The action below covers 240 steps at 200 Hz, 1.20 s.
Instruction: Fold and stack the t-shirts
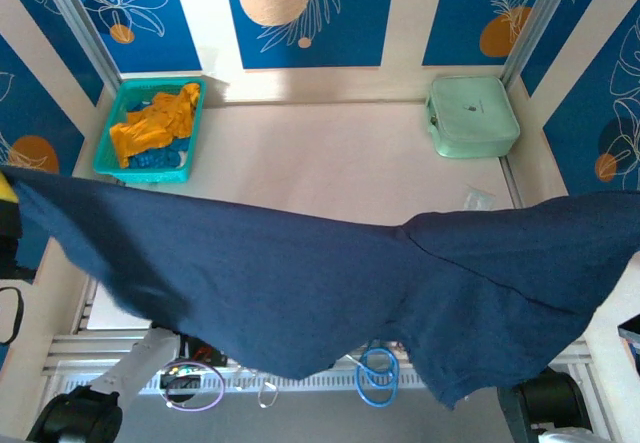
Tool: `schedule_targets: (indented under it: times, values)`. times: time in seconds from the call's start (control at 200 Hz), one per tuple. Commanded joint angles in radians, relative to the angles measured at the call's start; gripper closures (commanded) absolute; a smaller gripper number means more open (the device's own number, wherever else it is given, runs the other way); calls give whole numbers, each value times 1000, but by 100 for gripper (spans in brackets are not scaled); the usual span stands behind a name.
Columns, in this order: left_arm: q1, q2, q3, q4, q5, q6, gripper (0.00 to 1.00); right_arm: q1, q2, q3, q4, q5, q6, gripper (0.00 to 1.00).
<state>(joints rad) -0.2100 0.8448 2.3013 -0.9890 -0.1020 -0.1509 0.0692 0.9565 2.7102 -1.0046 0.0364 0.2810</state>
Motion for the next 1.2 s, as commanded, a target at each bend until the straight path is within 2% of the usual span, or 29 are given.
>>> schedule_targets:
  times: [0.0, 0.255, 0.48, 0.625, 0.8, 0.906, 1.006, 1.106, 1.196]
  values:
    - [-3, -1, 26, 10, -79, 39, 100, -4, -9, 13, 111, 35, 22, 100]
    - [-8, 32, 35, 44, -132, 102, 100, -3, 57, 15, 147, 45, 7, 100]
    - [-10, 113, -29, 73, -163, 169, 100, -3, 141, -72, 124, 77, -59, 100]
    - [-11, 157, -189, 155, -135, 171, 100, -4, 220, -198, 107, 48, -93, 100]
    - [-11, 219, -523, 322, -73, 147, 100, -4, 316, -465, 168, 42, -144, 100]
    - [-11, 338, -682, 441, -69, 146, 100, -3, 434, -582, 235, 80, -189, 100]
    - [-8, 508, -740, 566, -106, 150, 100, -1, 607, -606, 304, 117, -238, 100]
    - [-8, 695, -721, 683, -139, 162, 100, 4, 842, -517, 337, 137, -276, 100]
    - [-4, 887, -629, 743, -162, 176, 100, 9, 1102, -306, 292, 158, -298, 100]
